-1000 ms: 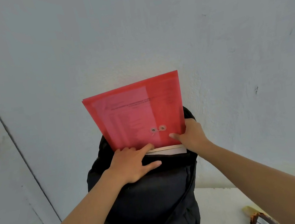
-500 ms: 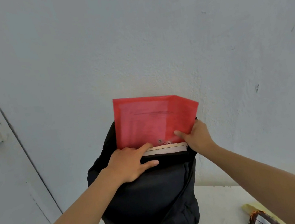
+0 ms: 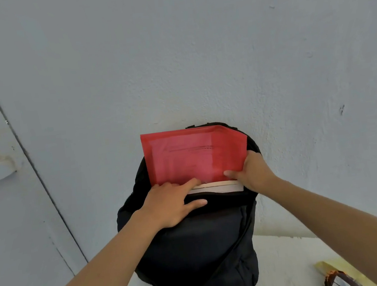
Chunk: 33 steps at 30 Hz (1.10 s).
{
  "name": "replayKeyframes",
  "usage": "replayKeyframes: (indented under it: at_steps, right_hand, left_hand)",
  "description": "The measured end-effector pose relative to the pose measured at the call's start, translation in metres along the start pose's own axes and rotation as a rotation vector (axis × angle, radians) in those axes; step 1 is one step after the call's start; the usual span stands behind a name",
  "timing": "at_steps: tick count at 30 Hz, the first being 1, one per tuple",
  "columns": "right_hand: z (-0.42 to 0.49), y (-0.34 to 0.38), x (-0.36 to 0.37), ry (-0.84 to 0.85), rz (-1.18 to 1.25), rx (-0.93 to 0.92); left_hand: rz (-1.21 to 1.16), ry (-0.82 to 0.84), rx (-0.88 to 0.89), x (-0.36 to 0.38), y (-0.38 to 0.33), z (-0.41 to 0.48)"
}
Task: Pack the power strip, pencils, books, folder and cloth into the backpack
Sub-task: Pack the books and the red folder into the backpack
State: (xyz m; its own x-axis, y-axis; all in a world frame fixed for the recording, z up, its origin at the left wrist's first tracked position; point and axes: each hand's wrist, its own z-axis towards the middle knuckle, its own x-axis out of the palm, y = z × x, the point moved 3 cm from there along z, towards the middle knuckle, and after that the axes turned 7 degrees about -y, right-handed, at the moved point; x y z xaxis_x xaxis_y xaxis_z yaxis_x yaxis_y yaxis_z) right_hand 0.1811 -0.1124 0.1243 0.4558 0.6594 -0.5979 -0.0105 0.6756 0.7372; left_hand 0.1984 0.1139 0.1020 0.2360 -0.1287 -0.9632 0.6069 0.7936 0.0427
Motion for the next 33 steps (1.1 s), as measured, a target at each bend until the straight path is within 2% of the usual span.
replayKeyframes:
  at_steps: [2, 5, 7, 11, 15, 17, 20, 23, 25, 29, 33]
  right_hand:
    - [0.004, 0.015, -0.007, -0.012, 0.1, -0.056]
    - [0.001, 0.032, -0.012, -0.157, 0.35, -0.134]
    - [-0.003, 0.028, -0.008, -0.171, 0.271, -0.176]
    - [-0.004, 0.01, -0.006, -0.071, 0.104, -0.181]
    - [-0.004, 0.015, -0.014, -0.061, 0.153, -0.217]
    - [-0.008, 0.012, -0.017, -0.07, 0.191, -0.166]
    - [-0.009, 0.004, -0.015, -0.01, 0.163, -0.077]
    - [-0.007, 0.006, -0.012, 0.032, 0.055, -0.023]
    - [-0.006, 0.012, -0.011, 0.053, 0.034, -0.019]
    - [0.0, 0.025, -0.012, 0.024, 0.01, -0.068]
    - [0.008, 0.028, -0.004, -0.024, -0.021, -0.104]
  left_hand:
    - [0.01, -0.009, 0.003, 0.0, -0.001, 0.0]
    - [0.011, -0.029, 0.0, 0.002, -0.002, -0.001]
    - [0.002, -0.035, -0.003, 0.002, -0.001, -0.001]
    - [-0.016, -0.013, -0.014, -0.003, -0.002, -0.002]
    - [-0.207, 0.035, -0.093, -0.016, 0.01, -0.011]
    - [-0.32, -0.048, -0.177, -0.028, 0.024, -0.018]
    - [-0.332, -0.234, -0.394, -0.048, 0.057, -0.022]
    - [-0.354, -0.243, -0.542, -0.053, 0.078, -0.017]
    - [-0.376, -0.217, -0.542, -0.044, 0.078, -0.008]
    - [-0.552, -0.326, -0.569, -0.039, 0.082, 0.005]
    - [-0.471, -0.279, -0.536, -0.044, 0.09, 0.01]
